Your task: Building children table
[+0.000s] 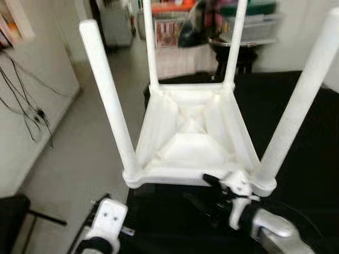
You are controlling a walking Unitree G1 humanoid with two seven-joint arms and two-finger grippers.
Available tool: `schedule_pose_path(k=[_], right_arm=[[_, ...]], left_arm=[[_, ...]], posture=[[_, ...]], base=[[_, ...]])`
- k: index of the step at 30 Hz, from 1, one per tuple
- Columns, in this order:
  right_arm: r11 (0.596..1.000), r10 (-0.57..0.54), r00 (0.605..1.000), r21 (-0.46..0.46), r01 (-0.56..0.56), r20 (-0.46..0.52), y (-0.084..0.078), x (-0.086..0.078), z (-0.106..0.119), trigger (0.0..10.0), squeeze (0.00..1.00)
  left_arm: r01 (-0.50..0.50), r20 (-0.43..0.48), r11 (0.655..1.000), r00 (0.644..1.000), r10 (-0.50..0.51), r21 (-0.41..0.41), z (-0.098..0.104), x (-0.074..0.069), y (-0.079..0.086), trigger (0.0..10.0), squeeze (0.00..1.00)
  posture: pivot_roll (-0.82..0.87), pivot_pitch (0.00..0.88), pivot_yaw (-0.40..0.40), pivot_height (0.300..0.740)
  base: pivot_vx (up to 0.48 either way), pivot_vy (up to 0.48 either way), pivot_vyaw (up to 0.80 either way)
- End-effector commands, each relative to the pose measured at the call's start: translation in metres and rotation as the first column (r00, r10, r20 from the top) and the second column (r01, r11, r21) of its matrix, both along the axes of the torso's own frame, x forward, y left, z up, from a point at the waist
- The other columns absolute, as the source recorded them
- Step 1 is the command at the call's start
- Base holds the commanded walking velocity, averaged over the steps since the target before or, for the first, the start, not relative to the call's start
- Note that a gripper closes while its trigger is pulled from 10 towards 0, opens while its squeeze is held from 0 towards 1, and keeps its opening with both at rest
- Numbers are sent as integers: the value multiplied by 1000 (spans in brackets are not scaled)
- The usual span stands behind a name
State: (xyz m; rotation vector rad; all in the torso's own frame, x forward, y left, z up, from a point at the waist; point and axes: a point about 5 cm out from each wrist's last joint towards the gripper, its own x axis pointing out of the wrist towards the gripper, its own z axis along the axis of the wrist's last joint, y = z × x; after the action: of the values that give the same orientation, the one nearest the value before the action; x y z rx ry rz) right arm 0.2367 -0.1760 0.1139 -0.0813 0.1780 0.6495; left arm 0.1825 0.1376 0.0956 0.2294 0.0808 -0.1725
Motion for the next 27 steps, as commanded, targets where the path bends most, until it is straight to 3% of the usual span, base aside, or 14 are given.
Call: schedule_pose_path(k=[1,2,5,10,13,14,15,16,17,19,20,21,22,27], right_arm=[[998,-59,998,-22,60,21,-5,3,0,10000,0],[984,-165,985,-59,167,40,-16,3,1,10000,0],[951,-291,956,-97,294,48,-30,-4,-1,10000,0],[931,-360,930,-26,363,78,-39,-20,9,10000,0],[925,-373,885,38,378,278,-37,-2,56,10000,0],[925,-373,885,38,378,278,-37,-2,56,10000,0],[929,-364,841,87,360,401,-32,11,91,10000,0],[932,-356,820,112,344,447,-29,15,105,10000,0],[932,-356,820,112,344,447,-29,15,105,10000,0],[939,-332,732,135,316,595,-21,24,151,10000,0],[939,-332,732,135,316,595,-21,24,151,10000,0],[943,-313,682,134,304,661,-17,25,171,10000,0],[943,-313,682,134,304,661,-17,25,171,10000,0],[948,-279,581,123,292,764,-12,21,206,10000,0]], left_arm=[[9,24,1000,1000,-10,19,5,0,5,10000,0],[36,38,999,999,-36,0,9,1,4,10000,0],[84,58,996,995,-82,-29,14,1,2,10000,0],[126,65,991,990,-124,-33,16,1,3,10000,0],[130,68,991,989,-128,-26,17,4,7,10000,0],[130,68,991,989,-128,-26,17,4,7,10000,0],[138,72,990,988,-136,-21,18,7,8,10000,0],[142,75,990,987,-140,-21,18,8,8,10000,0],[142,75,990,987,-140,-21,18,8,8,10000,0],[158,83,987,984,-156,-14,20,13,8,10000,0],[158,83,987,984,-156,-14,20,13,8,10000,0],[163,87,987,983,-161,-12,21,14,8,10000,0],[163,87,987,983,-161,-12,21,14,8,10000,0],[174,95,985,981,-172,-14,22,18,7,10000,0]], posture=[[-109,15,25,740],[-113,19,22,740],[-118,25,18,740],[-133,29,25,740],[-142,26,42,740],[-142,26,42,740],[-146,21,53,740],[-146,21,53,740],[-146,21,53,740],[-145,8,63,740],[-145,8,63,740],[-144,6,65,740],[-144,6,65,740],[-148,0,68,740]], base=[[0,0,0],[0,0,0],[0,0,0],[0,0,0],[0,0,0],[0,0,0],[0,0,0],[0,0,0],[0,0,0],[0,0,0],[0,0,0],[0,0,0],[0,0,0],[0,0,0]])
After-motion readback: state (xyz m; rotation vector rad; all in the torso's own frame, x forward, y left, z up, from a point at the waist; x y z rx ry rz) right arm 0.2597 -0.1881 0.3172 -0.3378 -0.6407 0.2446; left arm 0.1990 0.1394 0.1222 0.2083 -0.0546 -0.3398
